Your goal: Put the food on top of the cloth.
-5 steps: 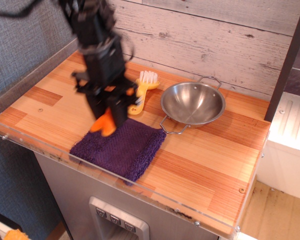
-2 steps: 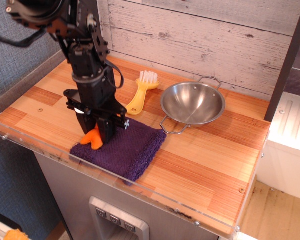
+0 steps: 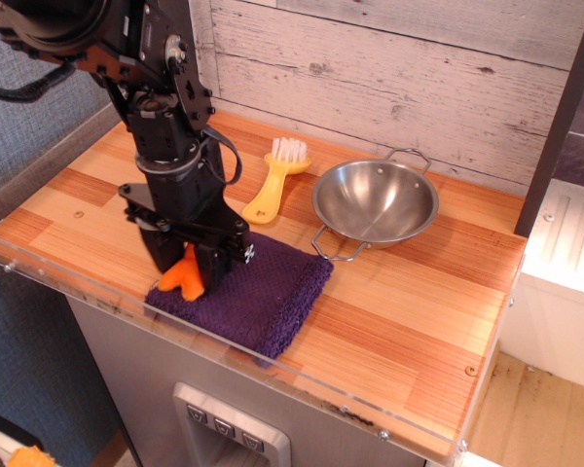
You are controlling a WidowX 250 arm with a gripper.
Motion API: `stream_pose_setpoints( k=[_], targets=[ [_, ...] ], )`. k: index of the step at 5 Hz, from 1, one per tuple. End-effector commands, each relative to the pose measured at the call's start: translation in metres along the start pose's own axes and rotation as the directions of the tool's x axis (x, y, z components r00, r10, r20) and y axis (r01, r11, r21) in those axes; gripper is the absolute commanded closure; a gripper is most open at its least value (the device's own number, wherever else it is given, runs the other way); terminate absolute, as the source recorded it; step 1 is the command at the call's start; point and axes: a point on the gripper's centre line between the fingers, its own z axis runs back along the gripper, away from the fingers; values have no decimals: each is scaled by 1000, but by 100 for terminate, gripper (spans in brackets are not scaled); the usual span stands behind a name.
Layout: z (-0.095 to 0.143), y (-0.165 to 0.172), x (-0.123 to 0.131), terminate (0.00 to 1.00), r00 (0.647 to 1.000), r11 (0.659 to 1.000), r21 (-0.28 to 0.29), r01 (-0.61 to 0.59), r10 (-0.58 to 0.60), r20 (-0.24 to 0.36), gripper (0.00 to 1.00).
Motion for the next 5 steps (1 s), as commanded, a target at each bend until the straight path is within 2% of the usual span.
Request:
stream_pose_setpoints(
  k=[1, 2, 3, 4, 5],
  targets=[
    [42, 18, 14, 0, 991, 996, 4, -87, 86, 100, 0],
    [70, 28, 23, 0, 988, 996, 28, -83, 79, 135, 0],
    [74, 37, 32, 0, 986, 995, 42, -94, 87, 141, 0],
    [68, 38, 36, 0, 994, 998, 32, -55, 52, 92, 0],
    [68, 38, 36, 0, 994, 998, 32, -55, 52, 92, 0]
  ],
)
